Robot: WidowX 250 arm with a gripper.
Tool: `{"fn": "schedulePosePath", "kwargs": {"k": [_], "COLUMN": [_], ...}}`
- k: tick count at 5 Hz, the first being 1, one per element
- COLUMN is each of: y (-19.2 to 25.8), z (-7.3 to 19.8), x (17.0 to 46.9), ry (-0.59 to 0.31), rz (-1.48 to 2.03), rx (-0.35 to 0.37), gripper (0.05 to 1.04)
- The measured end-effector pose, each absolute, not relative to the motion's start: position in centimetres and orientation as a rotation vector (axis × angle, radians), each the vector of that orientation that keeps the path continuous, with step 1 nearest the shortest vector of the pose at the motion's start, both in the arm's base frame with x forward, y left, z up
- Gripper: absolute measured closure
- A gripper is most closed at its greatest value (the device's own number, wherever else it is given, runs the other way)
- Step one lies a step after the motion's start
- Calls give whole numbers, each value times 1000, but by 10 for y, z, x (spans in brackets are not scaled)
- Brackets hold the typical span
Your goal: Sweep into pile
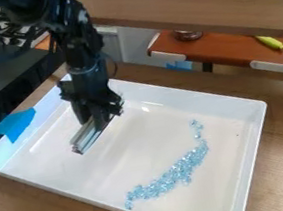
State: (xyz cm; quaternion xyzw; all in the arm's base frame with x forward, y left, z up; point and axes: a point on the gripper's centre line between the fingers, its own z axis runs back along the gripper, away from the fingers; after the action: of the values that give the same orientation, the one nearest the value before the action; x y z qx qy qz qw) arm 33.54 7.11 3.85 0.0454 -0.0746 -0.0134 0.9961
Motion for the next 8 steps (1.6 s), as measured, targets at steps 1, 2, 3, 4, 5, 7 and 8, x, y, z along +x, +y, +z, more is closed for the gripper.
{"fn": "schedulePosePath", "kwargs": {"k": [1, 2, 3, 4, 5, 7, 8], "y": [66, 51, 39, 31, 28, 26, 23], "z": [15, 44, 47, 40, 26, 1, -7], "x": [311, 297, 289, 291, 292, 305, 309], "ry": [-106, -194, -139, -86, -52, -32, -21], "rz": [-73, 18, 149, 184, 214, 276, 299], "rx": [207, 145, 74, 50, 47, 60, 70], "gripper": [729, 729, 729, 729, 729, 728, 729]}}
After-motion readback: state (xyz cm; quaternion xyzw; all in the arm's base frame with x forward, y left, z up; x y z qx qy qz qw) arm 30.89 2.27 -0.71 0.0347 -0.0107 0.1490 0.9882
